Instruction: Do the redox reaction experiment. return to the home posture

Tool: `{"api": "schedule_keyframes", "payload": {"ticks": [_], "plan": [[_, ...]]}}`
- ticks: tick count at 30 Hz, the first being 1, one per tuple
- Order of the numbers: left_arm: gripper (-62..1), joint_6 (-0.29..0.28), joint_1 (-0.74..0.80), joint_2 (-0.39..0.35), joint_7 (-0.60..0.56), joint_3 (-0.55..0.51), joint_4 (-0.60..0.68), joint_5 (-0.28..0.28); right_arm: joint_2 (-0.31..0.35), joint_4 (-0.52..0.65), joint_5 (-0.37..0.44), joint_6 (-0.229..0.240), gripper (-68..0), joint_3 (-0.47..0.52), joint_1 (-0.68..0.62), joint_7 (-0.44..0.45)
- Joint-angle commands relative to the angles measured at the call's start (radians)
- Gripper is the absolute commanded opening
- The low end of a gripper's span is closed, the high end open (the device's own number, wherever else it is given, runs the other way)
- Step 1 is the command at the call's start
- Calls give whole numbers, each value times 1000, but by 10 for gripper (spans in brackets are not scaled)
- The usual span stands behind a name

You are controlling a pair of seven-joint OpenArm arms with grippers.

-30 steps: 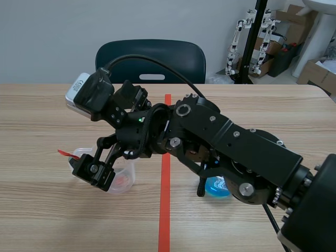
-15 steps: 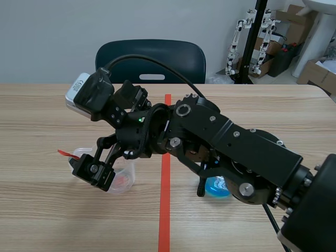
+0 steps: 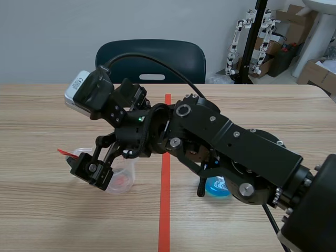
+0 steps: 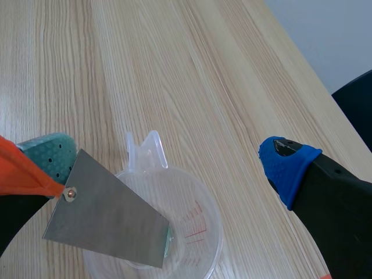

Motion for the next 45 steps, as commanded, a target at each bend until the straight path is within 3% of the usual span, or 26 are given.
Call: {"api": "schedule_keyframes", "payload": {"ticks": [1,11,18,21,28,35,45], "plan": [[14,-2,8,2,-46,-3,14,1,0,13,5,0,4,6,19,38],[14,-2,8,2,-46,-3,14,1,0,97,43,5,4,6,19,65],[14,3,8,2,-46,-3,20,1,26,284,158,8,4,6,19,24],[14,33,8,2,-46,-3,39,1,56,384,204,8,4,7,19,-14],[14,54,13,-14,-42,-5,95,6,167,558,320,-2,4,81,19,-100],[14,53,14,-17,94,-5,180,4,304,624,354,-80,4,241,11,-137],[14,53,14,-17,398,-5,352,4,532,629,349,-82,4,468,-134,-89]]}}
